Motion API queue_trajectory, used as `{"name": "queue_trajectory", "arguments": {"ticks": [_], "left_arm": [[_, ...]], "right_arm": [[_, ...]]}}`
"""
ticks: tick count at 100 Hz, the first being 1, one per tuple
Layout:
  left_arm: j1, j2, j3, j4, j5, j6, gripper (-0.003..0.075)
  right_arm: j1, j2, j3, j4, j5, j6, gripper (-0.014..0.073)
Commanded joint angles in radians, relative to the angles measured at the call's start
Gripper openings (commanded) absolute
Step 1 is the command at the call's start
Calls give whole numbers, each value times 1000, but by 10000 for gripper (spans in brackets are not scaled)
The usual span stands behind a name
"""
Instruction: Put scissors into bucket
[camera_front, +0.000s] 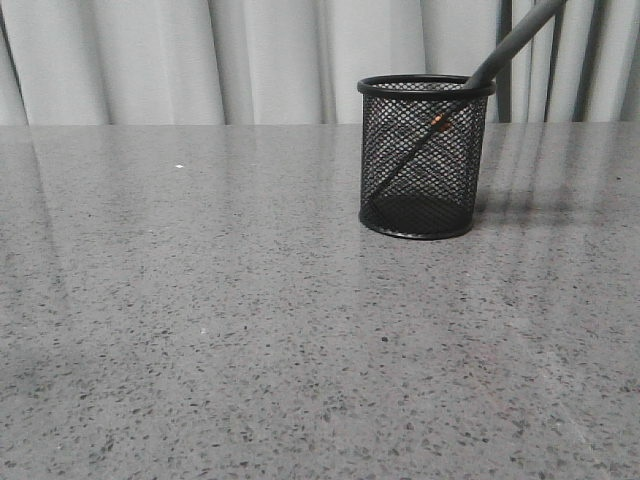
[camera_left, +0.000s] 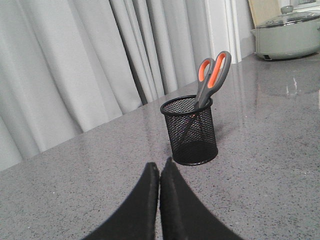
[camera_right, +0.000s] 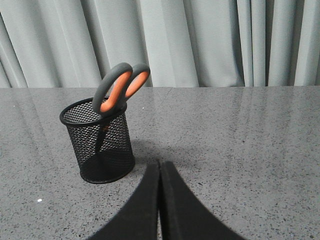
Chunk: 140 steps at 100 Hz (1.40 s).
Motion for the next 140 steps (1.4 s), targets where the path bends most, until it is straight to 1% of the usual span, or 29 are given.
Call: {"name": "queue_trajectory", "arguments": {"ticks": [1,42,50,57,60,65,75,83,97,114,124,130,140], "left_arm": [[2,5,-25,-11,-77,-11,-21],[2,5,-25,-13,-77,-11,-21],[17,5,-25,-63,-84,-11,-21],[67,5,-25,-164,-62,-11,-21],[106,5,-25,-193,-50,-11,-21],[169,5,-16,-203,-44,-11,-21],[301,3,24,-214,-73,-11,-21],[400,-15,66,-278,-71,-11,-21],[528,-89,140,-310,-70,-9,-21],[631,-177,208,-340,-63,10,-21],[679,-213,236,-357,-30,10,-21],[704,-235,236,-357,17,10,-21],[738,-284,238,-357,54,13,-21]], "right_arm": [[-6,11,-26,8,-71,2,-66],[-6,11,-26,8,-71,2,-66],[-6,11,-26,8,-71,2,-66],[-6,11,-26,8,-71,2,-65],[-6,11,-26,8,-71,2,-65],[-6,11,-26,8,-71,2,-65],[-6,11,-26,8,-71,2,-66],[-6,11,-26,8,-71,2,-65],[-6,11,-26,8,-71,2,-65],[-6,11,-26,8,-71,2,-66],[-6,11,-26,8,-71,2,-65],[-6,11,-26,8,-71,2,-66],[-6,11,-26,8,-71,2,-66]]}}
